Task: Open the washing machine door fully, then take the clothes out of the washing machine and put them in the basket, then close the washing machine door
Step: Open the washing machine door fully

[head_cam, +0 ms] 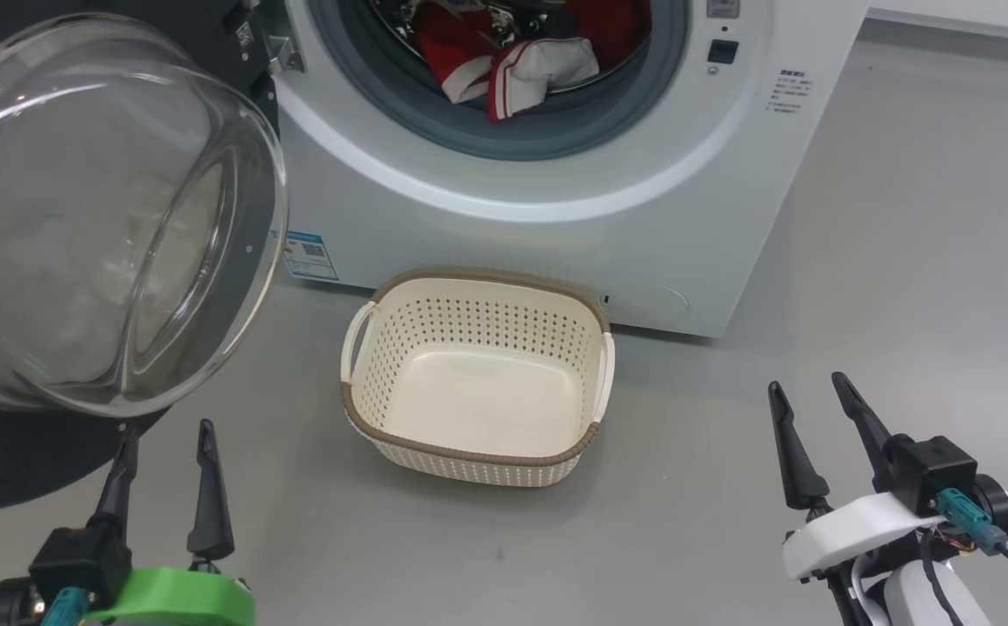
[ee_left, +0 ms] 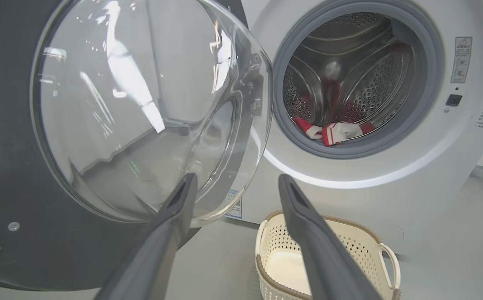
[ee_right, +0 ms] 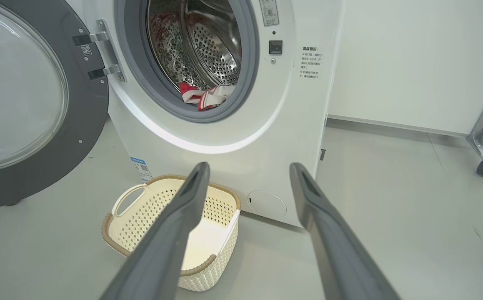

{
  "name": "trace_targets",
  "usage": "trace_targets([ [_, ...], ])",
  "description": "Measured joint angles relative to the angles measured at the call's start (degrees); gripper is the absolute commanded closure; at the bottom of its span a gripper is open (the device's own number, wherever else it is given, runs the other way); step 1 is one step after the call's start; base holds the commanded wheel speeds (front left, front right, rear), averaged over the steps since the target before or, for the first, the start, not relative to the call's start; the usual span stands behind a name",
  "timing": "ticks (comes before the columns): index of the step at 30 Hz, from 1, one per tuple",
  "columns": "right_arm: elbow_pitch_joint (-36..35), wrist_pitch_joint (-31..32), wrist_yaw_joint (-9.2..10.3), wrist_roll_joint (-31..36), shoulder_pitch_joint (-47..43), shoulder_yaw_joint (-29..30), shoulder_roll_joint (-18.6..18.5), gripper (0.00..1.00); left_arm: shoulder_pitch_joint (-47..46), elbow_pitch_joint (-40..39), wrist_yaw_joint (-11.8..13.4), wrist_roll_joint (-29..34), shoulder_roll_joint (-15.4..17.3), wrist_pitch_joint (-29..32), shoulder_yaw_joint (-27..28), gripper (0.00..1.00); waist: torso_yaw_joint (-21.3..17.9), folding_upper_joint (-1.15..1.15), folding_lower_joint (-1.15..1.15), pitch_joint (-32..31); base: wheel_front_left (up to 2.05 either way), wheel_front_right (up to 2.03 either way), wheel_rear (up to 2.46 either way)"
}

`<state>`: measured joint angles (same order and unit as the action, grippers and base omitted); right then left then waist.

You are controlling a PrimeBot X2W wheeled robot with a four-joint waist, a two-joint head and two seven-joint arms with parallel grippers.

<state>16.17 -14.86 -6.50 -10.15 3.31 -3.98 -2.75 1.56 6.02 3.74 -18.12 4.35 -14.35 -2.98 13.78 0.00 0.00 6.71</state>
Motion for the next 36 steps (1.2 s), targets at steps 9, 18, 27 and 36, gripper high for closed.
trace_targets([
  [9, -0.43, 0.0, -0.01, -0.41, 0.01, -0.43, 0.09, 0.0, 1.32, -2.12, -0.51, 0.12, -0.1, 1.24, -2.25, 0.0, -4.54, 0.0, 0.0, -0.21, 0.0, 0.0, 0.0],
  [18, -0.43, 0.0, 0.02, -0.44, -0.05, -0.66, 0.13, 0.0, 2.32, -2.8, -1.03, 0.52, -0.08, 2.71, -3.98, 0.0, -9.77, 0.0, 0.0, -0.64, 0.0, 0.0, 0.0],
  [27, -0.65, 0.0, 0.15, -0.86, -1.54, -0.66, 0.19, 0.0, 3.76, -2.78, -1.05, 0.58, -0.09, 4.19, -4.76, 0.0, -14.1, 0.0, 0.0, -1.85, 0.0, 0.0, 0.0],
  [36, -2.04, 0.0, 1.12, -1.14, -2.49, -0.31, 0.24, 0.0, 3.83, -3.3, -1.01, 0.7, -0.11, 4.79, -5.37, 0.0, -15.72, 0.0, 0.0, -2.64, 0.0, 0.0, 0.0],
])
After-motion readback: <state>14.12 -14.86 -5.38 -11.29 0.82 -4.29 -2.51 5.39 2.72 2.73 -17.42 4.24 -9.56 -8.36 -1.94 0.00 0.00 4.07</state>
